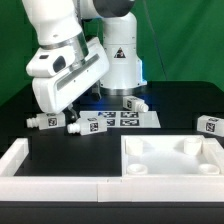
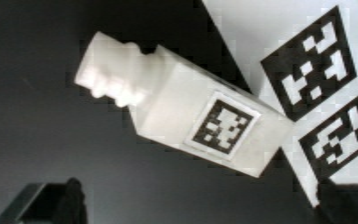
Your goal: Assemble one leg
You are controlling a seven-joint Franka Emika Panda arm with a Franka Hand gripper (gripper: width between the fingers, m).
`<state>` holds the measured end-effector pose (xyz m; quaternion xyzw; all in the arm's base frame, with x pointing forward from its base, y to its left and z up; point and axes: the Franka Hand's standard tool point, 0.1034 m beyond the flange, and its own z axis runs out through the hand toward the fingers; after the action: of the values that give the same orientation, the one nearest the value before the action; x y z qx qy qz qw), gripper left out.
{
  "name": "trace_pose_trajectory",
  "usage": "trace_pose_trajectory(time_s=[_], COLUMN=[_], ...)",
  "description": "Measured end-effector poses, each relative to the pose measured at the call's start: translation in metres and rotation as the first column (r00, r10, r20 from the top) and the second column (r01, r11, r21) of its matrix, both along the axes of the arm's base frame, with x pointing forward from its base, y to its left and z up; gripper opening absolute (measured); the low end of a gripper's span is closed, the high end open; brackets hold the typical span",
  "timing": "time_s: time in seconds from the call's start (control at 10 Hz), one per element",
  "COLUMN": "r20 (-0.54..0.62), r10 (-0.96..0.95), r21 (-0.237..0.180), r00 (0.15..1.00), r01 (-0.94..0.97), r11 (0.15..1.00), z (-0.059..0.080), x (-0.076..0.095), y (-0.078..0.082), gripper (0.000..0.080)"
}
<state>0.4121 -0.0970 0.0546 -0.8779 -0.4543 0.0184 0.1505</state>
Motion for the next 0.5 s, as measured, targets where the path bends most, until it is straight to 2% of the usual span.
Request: trace_pose_trajectory(time_s=[0.2,0.4,0.5], r20=[0.042,0.119,0.142], r10=[0.071,0.257,0.306], r21=[-0.009,-0.061,-0.088], r00=[0.997,0.959,0.941], r01=[-0.071,-0.251,-0.296], r11=[0.997,0.966,0.951], z=[-0.003,-0.019,-0.022], x=[0.000,-0.014,-0.011], y=[-0.004,-0.006,-0.005], gripper=[0.0648,0.0648,0.0648])
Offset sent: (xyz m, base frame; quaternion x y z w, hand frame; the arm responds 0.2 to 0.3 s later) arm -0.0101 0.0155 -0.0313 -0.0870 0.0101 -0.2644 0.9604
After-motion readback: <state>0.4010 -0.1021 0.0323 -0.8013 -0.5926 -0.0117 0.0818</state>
